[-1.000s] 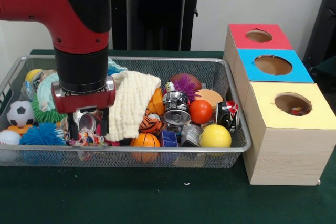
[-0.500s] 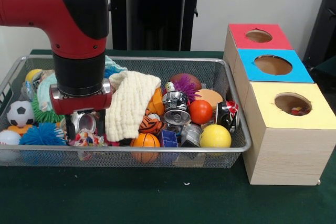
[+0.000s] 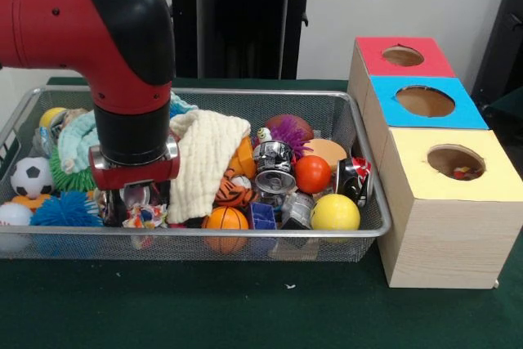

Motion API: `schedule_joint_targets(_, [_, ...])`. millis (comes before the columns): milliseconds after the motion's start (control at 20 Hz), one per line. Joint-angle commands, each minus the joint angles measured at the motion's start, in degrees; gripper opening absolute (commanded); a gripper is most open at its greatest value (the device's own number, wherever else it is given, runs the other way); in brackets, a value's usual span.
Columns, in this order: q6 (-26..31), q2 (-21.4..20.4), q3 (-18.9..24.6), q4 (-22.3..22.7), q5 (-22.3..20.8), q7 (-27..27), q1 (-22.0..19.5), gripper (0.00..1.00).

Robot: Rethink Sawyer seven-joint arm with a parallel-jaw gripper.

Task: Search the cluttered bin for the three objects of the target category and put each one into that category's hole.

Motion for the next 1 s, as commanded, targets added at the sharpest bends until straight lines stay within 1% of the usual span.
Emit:
schedule_joint_targets(50, [-3.2,5.0,-2.1,-2.3,-3.3,-5.7,1.3,1.00])
schedule_joint_targets(150, [-3.6,4.6,-2.0,-2.3,-3.0,-5.2,1.4,1.00])
schedule_joint_targets(200, [-4.1,4.5,-2.1,-2.3,-2.6,-4.4,1.3,0.00])
schedule_joint_targets(350, [-5.3,3.1,-1.6,-1.0,-2.4,-4.3,1.0,0.00])
schedule_joint_targets(400, [-4.5,2.2,-1.1,-0.4,-2.0,-5.7,0.9,0.00])
schedule_joint_targets(500, [-4.1,-0.1,-0.8,1.2,-1.5,-6.4,0.8,0.00])
schedule_joint_targets(600, [-4.0,-2.2,-0.5,2.6,-1.0,-6.3,0.7,0.00])
schedule_joint_targets(700, [-3.5,-4.1,0.4,4.0,0.4,-6.2,0.4,0.00])
schedule_joint_targets(800, [-3.1,-6.9,1.9,5.8,3.2,-4.9,-0.5,0.00])
schedule_joint_targets(900, [-2.0,-10.1,4.1,8.7,7.9,-3.1,-2.0,0.00])
schedule_joint_targets(1000, [-0.5,-12.6,5.5,10.1,11.9,-1.5,-2.5,0.00])
